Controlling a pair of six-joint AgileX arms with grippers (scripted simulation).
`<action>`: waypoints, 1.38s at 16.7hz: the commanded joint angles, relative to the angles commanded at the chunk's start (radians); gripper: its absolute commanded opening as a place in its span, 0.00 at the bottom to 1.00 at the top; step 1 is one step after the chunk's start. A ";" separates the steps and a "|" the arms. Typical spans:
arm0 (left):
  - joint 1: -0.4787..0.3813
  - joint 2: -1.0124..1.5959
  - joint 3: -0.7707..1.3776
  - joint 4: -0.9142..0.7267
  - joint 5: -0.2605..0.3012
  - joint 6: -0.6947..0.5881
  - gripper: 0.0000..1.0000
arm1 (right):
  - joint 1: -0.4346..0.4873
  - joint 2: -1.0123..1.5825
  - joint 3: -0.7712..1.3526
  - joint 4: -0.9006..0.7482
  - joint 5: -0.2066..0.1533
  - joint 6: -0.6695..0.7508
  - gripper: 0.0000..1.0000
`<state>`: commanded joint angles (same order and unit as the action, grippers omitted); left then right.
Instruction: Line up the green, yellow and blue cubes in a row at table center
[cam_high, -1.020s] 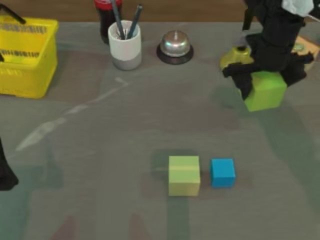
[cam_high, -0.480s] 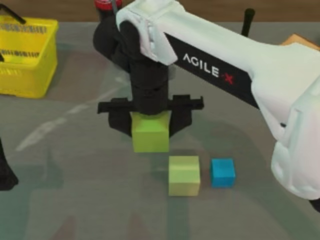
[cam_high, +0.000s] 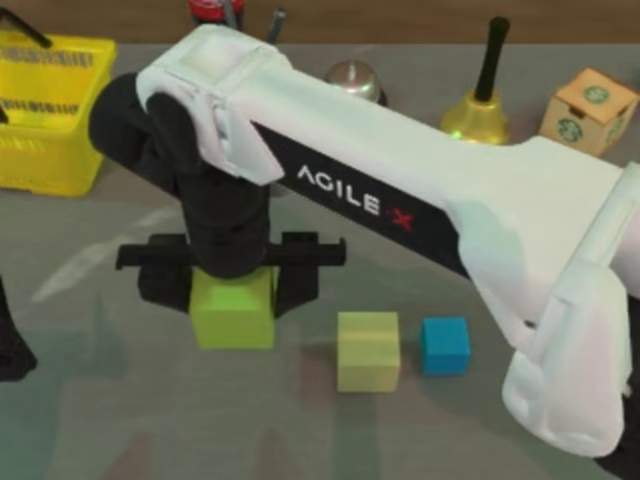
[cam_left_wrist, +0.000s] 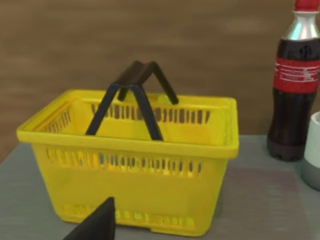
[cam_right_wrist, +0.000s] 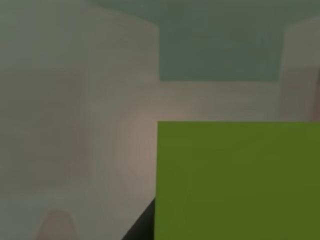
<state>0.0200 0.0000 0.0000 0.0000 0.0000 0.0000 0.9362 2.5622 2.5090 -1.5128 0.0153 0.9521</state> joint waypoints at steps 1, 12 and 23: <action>0.000 0.000 0.000 0.000 0.000 0.000 1.00 | -0.003 -0.004 -0.003 0.002 -0.002 0.001 0.00; 0.000 0.000 0.000 0.000 0.000 0.000 1.00 | 0.003 -0.017 -0.310 0.293 0.000 0.003 0.00; 0.000 0.000 0.000 0.000 0.000 0.000 1.00 | 0.003 -0.017 -0.310 0.293 0.000 0.003 0.60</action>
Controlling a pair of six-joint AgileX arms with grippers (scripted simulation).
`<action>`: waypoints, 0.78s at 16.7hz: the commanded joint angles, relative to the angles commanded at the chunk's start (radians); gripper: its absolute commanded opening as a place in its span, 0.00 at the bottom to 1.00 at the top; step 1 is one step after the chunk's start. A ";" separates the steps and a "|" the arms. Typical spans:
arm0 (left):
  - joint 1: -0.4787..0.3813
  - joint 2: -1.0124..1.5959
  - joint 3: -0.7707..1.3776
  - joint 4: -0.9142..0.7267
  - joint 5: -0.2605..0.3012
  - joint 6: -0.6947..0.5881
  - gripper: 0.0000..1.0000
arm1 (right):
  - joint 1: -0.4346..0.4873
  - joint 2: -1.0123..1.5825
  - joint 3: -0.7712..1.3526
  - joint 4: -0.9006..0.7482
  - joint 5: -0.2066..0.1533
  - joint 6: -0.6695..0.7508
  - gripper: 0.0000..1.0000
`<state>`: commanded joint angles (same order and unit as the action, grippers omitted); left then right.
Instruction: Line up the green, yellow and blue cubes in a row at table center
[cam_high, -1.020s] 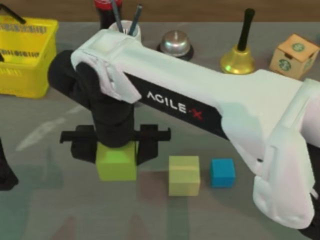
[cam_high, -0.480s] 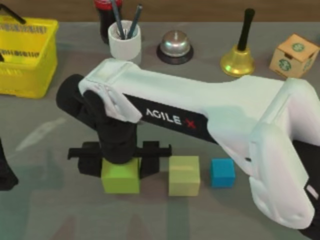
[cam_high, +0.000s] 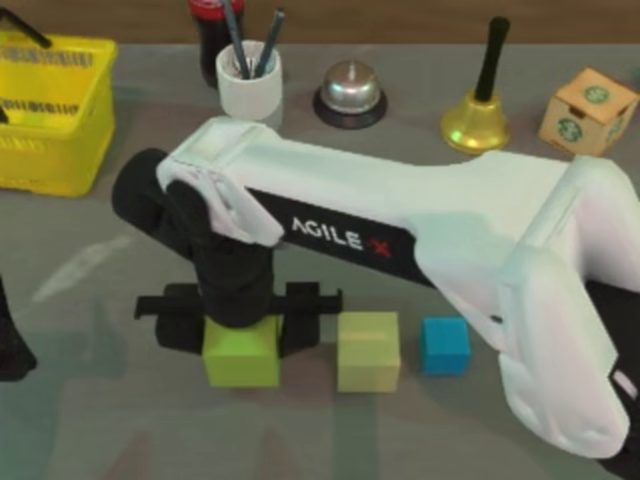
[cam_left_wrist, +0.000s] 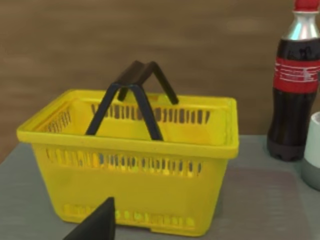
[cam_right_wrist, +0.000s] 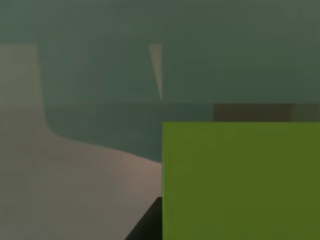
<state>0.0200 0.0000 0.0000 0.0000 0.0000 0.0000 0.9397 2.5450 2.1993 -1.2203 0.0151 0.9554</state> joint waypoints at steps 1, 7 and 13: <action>0.000 0.000 0.000 0.000 0.000 0.000 1.00 | 0.000 0.000 0.000 0.000 0.000 0.000 0.68; 0.000 0.000 0.000 0.000 0.000 0.000 1.00 | 0.000 0.000 0.000 0.000 0.000 0.000 1.00; 0.000 0.000 0.000 0.000 0.000 0.000 1.00 | 0.000 0.000 0.000 0.000 0.000 0.000 1.00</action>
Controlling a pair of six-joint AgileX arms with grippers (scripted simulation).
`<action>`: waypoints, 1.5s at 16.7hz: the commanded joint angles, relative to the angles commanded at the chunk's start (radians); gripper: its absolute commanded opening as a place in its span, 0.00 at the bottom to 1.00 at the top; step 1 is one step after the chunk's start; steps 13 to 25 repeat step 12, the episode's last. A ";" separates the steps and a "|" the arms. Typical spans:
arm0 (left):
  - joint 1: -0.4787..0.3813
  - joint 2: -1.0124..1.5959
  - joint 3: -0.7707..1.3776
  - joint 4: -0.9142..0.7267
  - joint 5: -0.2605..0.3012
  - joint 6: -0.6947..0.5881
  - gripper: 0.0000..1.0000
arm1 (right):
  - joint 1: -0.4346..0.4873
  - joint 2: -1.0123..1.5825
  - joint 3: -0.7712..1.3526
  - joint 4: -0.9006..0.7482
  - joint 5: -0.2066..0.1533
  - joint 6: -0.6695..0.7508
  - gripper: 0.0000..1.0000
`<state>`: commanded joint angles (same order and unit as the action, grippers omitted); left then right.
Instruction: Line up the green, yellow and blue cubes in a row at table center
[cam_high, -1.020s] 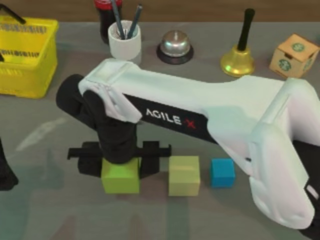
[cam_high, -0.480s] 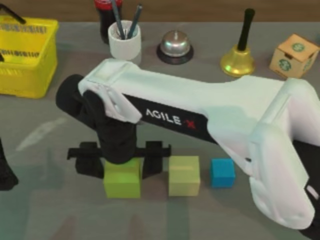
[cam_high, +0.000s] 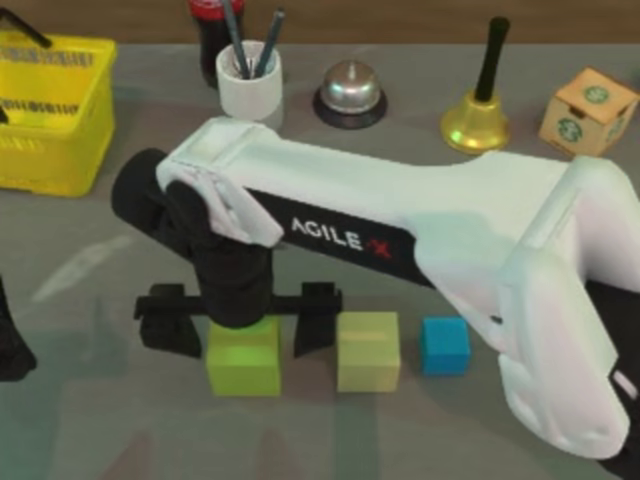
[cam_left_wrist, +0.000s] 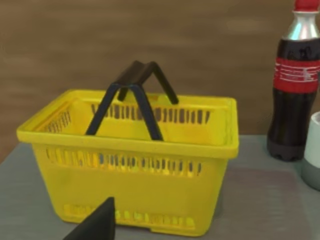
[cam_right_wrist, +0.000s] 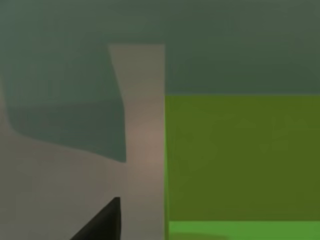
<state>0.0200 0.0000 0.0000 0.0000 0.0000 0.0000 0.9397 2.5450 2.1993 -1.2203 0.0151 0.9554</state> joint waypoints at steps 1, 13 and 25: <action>0.000 0.000 0.000 0.000 0.000 0.000 1.00 | -0.002 0.000 0.000 0.000 0.000 0.000 1.00; 0.000 0.000 0.000 0.000 0.000 0.000 1.00 | 0.007 0.018 0.311 -0.293 0.000 0.000 1.00; 0.000 0.000 0.000 0.000 0.000 0.000 1.00 | 0.007 0.018 0.311 -0.293 0.000 0.000 1.00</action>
